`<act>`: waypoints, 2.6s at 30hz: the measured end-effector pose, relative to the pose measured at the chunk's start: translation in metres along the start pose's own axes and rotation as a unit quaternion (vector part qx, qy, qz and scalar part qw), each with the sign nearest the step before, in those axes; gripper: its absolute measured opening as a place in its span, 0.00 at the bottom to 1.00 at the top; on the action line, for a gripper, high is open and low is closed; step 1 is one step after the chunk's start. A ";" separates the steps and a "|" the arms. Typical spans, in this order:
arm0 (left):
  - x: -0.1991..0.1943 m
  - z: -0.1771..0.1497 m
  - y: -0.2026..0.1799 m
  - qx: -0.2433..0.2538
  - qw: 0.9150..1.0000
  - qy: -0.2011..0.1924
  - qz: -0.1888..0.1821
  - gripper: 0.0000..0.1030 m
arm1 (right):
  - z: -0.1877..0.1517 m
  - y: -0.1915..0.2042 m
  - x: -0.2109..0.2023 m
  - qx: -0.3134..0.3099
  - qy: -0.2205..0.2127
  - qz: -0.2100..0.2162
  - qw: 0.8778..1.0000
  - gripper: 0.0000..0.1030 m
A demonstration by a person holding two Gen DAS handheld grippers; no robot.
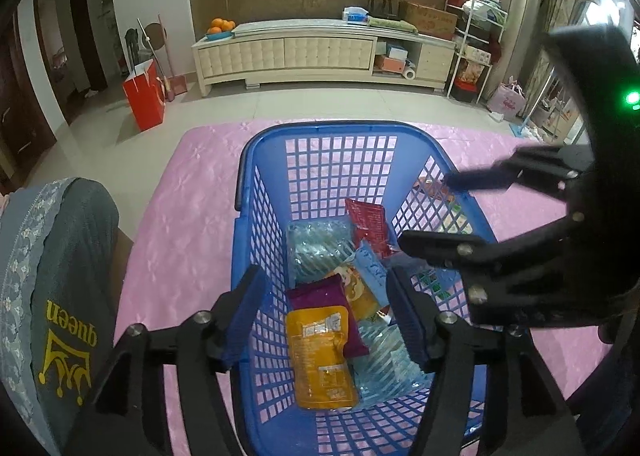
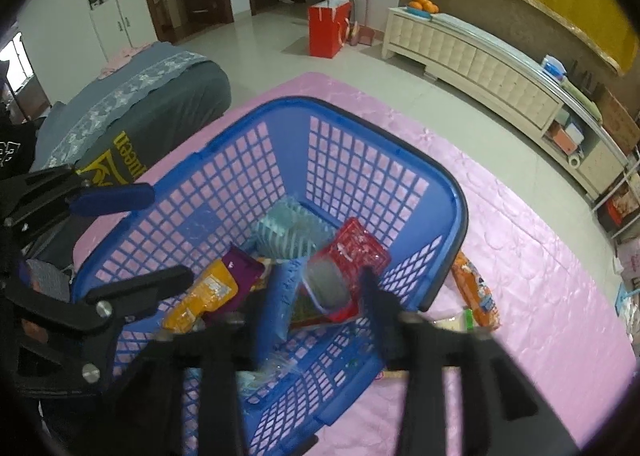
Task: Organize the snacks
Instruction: 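Carry the gum tube and yellow pack over the basket and open both tools, then move both tools back toward the cracker pack and orange stick snack, then grasp the orange stick snack with the right tool while the left tool grasps the green-strip cracker pack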
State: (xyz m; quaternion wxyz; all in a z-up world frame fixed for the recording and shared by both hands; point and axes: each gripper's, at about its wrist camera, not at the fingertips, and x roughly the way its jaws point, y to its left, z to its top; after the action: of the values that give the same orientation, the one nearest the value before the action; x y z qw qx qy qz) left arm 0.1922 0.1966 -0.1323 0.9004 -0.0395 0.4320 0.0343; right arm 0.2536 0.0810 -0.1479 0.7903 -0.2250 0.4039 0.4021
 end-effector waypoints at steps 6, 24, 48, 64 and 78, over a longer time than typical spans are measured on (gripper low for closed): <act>-0.008 0.000 -0.007 0.008 1.000 -0.004 0.005 0.65 | -0.002 -0.003 -0.022 -0.003 -0.032 -0.014 0.999 0.76; -0.040 0.010 -0.076 0.052 0.998 -0.033 0.008 0.74 | -0.045 -0.049 -0.086 0.035 -0.070 -0.042 0.996 0.87; 0.029 0.045 -0.109 -0.014 1.000 0.019 -0.002 0.74 | -0.070 -0.139 -0.035 0.069 -0.033 -0.064 0.995 0.93; 0.075 0.073 -0.145 0.079 0.995 0.017 0.051 0.74 | -0.068 -0.169 0.063 0.042 0.008 -0.019 0.999 0.73; 0.086 0.080 -0.163 0.107 0.993 0.010 0.051 0.74 | -0.075 -0.175 0.090 0.055 0.019 -0.014 0.998 0.18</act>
State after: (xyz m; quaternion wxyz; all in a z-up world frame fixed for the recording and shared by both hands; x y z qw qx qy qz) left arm 0.3238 0.0452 -0.1432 0.8922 0.0790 0.4434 0.0334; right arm 0.3938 -0.0302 -0.2596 0.7995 -0.1943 0.4369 0.3636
